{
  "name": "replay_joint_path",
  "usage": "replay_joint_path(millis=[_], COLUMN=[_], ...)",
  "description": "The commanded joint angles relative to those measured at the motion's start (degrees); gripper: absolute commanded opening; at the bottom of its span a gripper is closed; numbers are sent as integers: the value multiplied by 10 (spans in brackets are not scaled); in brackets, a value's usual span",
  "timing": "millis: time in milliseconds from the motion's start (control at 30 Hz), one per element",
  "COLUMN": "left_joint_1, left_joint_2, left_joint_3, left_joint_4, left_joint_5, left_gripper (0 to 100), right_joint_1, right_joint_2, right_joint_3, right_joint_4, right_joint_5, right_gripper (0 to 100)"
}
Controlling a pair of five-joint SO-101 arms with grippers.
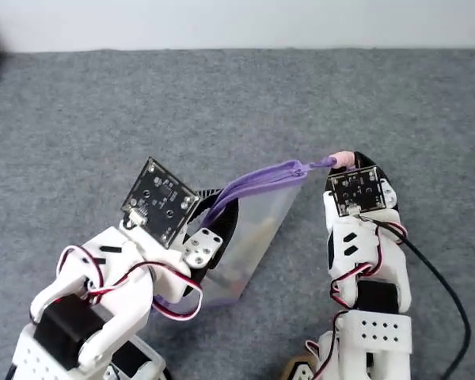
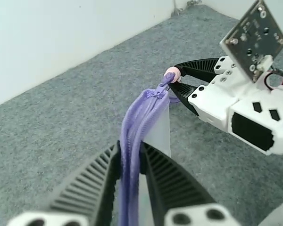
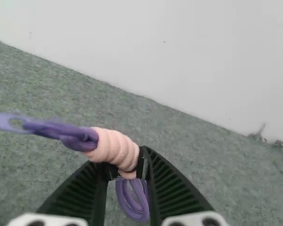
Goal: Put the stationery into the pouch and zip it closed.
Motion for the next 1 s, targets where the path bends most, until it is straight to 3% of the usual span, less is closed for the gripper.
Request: replay_joint_path(millis=[0, 200, 633, 767, 867, 967], left_joint_1=[-19, -118, -204, -263, -316, -357], left_joint_2=[-20, -24, -25, -25, -25, -25], left_joint_3=[-39, -11, -34, -33, -29, -30], left_joint_4=[-2, -1, 69, 90, 101, 109], left_joint_5=[5, 7, 7, 8, 8, 8], left_gripper=[104, 175, 187, 187, 187, 187], right_joint_1=[36, 36, 36, 40, 48, 48], right_joint_2=[4, 4, 4, 4, -15, -61], right_joint_3=[4, 14, 17, 12, -9, -25], right_joint_4=[-4, 0, 26, 101, 160, 223], right_joint_5=[4, -28, -36, -43, -94, -120], right_gripper=[7, 7, 14, 106, 184, 205])
